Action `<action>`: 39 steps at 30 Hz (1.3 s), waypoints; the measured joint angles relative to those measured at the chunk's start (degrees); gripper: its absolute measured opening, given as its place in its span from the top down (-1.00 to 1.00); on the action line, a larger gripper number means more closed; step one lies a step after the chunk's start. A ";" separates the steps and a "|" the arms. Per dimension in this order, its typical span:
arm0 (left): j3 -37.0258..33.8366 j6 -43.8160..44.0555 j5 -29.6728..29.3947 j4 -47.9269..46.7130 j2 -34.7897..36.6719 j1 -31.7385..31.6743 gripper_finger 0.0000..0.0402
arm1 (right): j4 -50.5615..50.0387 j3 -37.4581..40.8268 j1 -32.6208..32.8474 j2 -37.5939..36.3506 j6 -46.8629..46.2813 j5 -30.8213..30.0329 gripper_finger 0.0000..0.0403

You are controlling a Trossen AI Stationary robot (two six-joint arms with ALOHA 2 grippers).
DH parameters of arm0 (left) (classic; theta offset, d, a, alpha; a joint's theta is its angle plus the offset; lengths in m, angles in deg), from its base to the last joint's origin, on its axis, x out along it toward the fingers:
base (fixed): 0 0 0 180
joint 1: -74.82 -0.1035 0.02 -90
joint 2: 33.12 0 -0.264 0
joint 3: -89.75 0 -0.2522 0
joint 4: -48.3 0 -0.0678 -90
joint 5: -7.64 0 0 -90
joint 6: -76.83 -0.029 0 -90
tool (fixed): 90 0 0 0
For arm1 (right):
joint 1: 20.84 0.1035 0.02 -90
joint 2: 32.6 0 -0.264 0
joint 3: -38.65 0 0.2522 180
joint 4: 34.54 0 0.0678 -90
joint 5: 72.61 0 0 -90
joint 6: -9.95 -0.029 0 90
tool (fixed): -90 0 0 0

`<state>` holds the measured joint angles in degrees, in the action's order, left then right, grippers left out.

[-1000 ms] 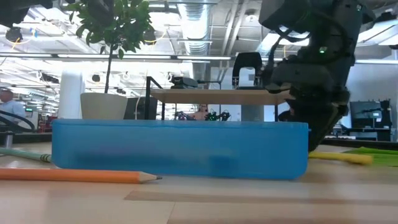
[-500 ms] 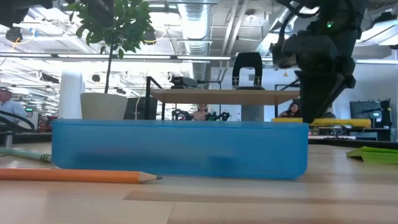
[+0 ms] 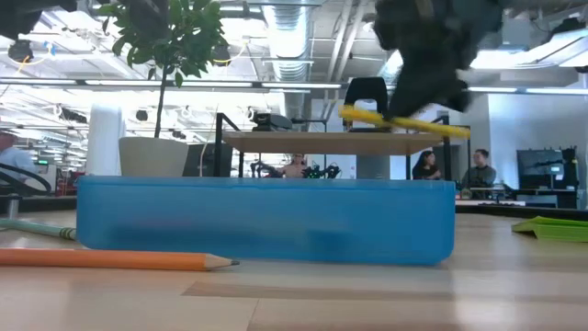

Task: Pack school essentials
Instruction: Put the yellow pen into the supply box, then put the light blue pencil into the supply box

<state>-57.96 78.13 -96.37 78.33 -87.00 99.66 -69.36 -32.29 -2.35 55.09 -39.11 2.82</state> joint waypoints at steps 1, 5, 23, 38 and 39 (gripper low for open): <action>0.01 0.03 0.01 -1.47 0.79 -0.02 0.92 | 1.88 -0.61 -0.14 0.90 1.77 0.48 0.95; 0.07 1.55 0.01 -8.04 5.17 -0.02 0.92 | 2.01 -6.48 -0.21 5.96 7.16 1.26 0.95; 0.00 6.80 4.51 -21.45 10.50 0.11 0.92 | -17.44 -34.09 0.49 31.94 27.12 10.66 0.65; 2.75 12.34 10.42 -43.72 10.50 0.88 0.92 | -19.55 -34.28 0.50 27.57 23.58 10.22 -0.11; 2.82 13.36 9.97 -45.83 10.48 1.05 0.92 | -19.37 -34.30 0.60 27.33 23.58 10.13 -0.11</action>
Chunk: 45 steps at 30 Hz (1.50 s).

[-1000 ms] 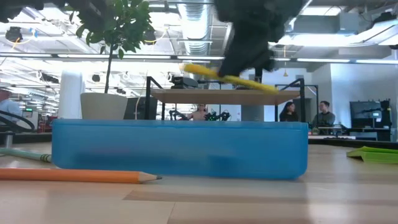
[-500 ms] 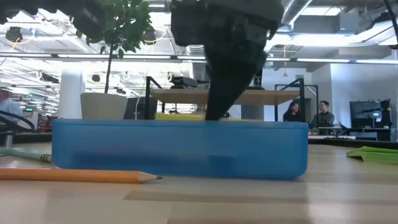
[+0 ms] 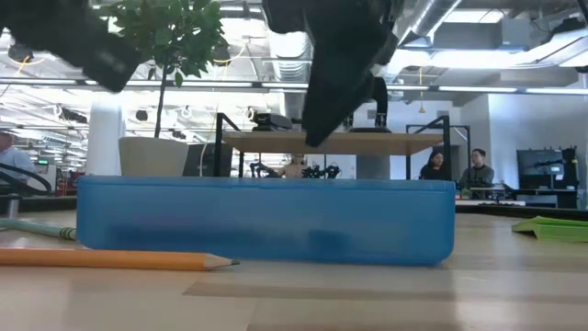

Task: Pack school essentials
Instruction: Put the light blue pencil into the supply box

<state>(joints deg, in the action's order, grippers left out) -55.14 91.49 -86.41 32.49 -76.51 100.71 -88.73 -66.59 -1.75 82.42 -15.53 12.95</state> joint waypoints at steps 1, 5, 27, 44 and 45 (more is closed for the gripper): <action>0.02 1.40 -0.24 -1.79 -0.23 0.11 0.91 | 0.03 0.00 0.18 -0.10 0.00 -0.39 -0.10; 0.02 5.88 0.95 -7.18 -3.32 0.07 0.80 | -0.18 0.00 0.57 -0.10 -0.27 -0.60 -0.04; 5.25 -4.31 0.57 -7.55 -31.83 2.79 0.31 | -0.32 0.04 3.13 -4.50 -1.16 0.24 0.03; 6.91 -5.47 -0.71 -8.76 -39.24 1.20 0.62 | -0.36 0.04 9.29 -15.67 0.46 -11.49 0.12; 6.91 -5.80 -0.65 -8.79 -39.24 1.03 0.70 | -0.37 0.04 9.67 -16.31 0.46 -12.49 0.12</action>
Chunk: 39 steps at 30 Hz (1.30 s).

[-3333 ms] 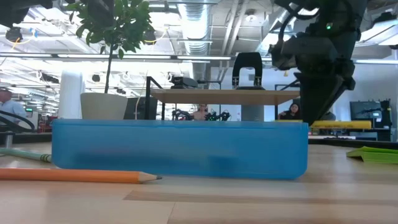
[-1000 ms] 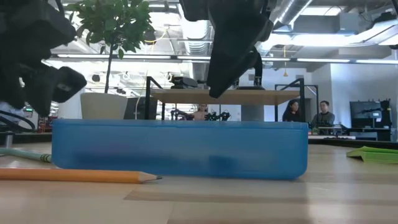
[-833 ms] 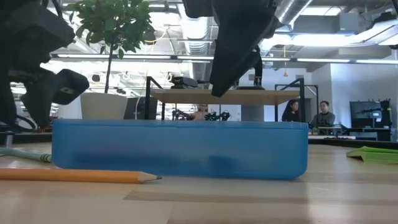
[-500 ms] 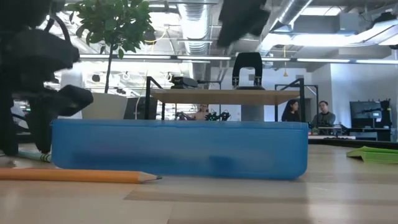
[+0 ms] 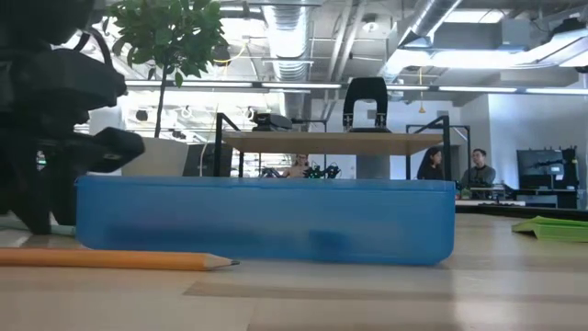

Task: Pack school essentials
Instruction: Put the light blue pencil into the supply box

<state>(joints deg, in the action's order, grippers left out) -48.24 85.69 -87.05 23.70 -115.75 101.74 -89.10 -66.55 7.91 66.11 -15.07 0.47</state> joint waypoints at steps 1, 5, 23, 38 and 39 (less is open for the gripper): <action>-0.01 -0.19 0.00 -0.02 0.00 -0.22 0.77 | -0.18 0.00 0.35 -0.51 0.00 -0.95 0.12; -0.02 -0.79 0.43 -0.15 0.00 -1.26 0.96 | -0.94 0.00 1.52 -1.31 -0.40 -3.93 0.12; 13.70 -4.12 -6.97 -21.62 7.27 -5.31 1.00 | -6.72 0.00 2.08 -1.28 -2.39 -10.54 0.12; 26.54 -9.02 -2.44 -8.72 -1.60 -5.36 1.00 | -13.96 1.86 4.69 -9.73 -9.34 -22.09 0.12; 27.39 -9.03 -2.03 -8.53 -2.95 -5.55 1.00 | -13.74 2.74 4.78 -10.53 -9.52 -22.44 0.12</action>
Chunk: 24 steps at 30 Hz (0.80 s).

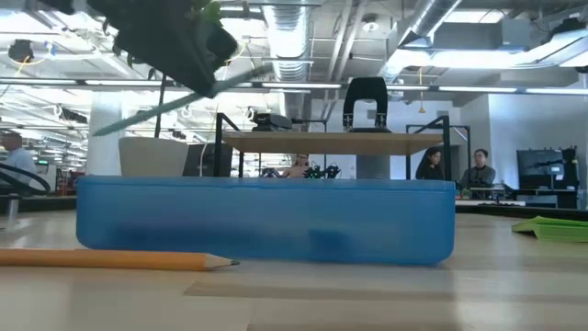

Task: Pack school essentials
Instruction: Put the light blue pencil into the supply box

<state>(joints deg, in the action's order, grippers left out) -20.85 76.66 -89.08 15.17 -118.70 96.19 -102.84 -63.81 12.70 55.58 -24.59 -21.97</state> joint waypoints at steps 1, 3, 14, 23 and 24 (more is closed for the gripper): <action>1.02 0.00 0.12 0.45 -1.37 -0.15 1.00 | 0.79 1.22 0.20 -0.82 -0.11 -0.06 0.12; 2.93 0.04 0.38 1.40 -4.34 -0.29 1.00 | 3.01 4.00 0.22 -2.77 -0.33 -0.08 0.12; 10.00 3.25 5.42 4.07 -16.23 -3.04 1.00 | 10.42 19.27 0.11 -9.83 -7.43 -0.61 0.12; 11.45 4.46 10.37 7.62 -20.65 -4.22 0.97 | 11.86 20.80 -0.03 -10.25 -8.55 -0.41 0.12; 11.45 4.50 10.46 7.29 -20.66 -4.18 0.95 | 12.21 20.80 -0.02 -10.25 -8.36 -0.36 0.12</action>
<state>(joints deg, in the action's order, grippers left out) -9.40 81.16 -78.62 22.46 -139.36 92.01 -90.63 -43.01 12.67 45.34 -32.95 -22.33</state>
